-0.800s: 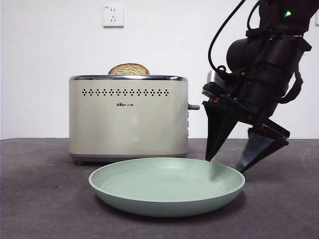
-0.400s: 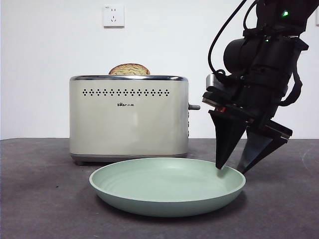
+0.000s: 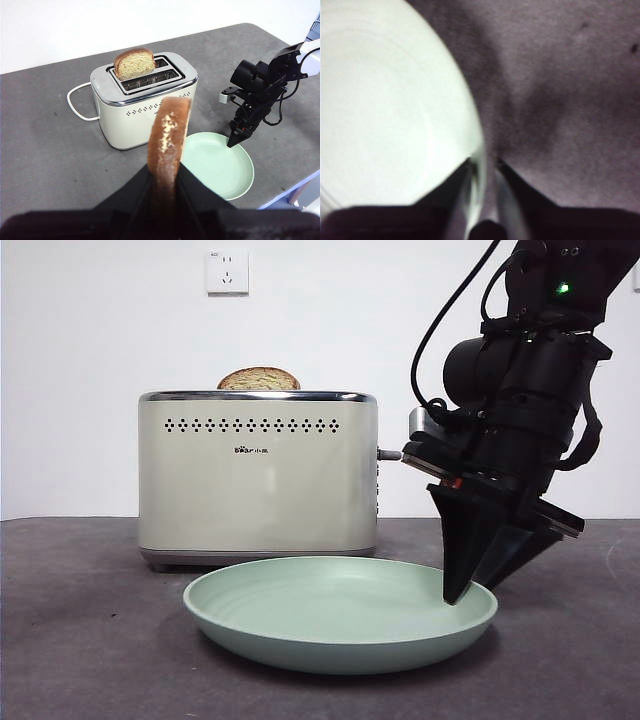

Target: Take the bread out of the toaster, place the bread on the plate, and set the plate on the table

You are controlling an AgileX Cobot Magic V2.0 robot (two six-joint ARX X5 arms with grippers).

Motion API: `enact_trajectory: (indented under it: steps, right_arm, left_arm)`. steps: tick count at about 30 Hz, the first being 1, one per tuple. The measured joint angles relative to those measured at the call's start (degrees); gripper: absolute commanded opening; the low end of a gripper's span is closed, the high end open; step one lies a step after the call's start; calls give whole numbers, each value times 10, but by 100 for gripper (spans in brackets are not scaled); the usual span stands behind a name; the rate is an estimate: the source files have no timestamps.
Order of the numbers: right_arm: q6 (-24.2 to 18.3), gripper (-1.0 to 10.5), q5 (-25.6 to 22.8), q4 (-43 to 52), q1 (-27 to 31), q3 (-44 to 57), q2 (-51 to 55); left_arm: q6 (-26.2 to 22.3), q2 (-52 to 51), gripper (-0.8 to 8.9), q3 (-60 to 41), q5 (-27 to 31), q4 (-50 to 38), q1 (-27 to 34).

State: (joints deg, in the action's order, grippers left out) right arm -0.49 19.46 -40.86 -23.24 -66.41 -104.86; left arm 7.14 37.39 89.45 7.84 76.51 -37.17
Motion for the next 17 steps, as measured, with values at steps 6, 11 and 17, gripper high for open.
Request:
enact_trajectory:
  steps: [6, 11, 17]
  right_arm:
    - [11, -12, 9, -7, -1, -1, 6]
    - [13, -12, 1, -16, -8, -1, 37]
    - [14, -12, -2, -24, -12, -1, 96]
  left_arm:
    - [0, 2, -8, 0, -4, -1, 0]
    - [0, 34, -9, 0, -19, -20, 0]
    - [-17, 115, -9, 0, -110, -67, 0]
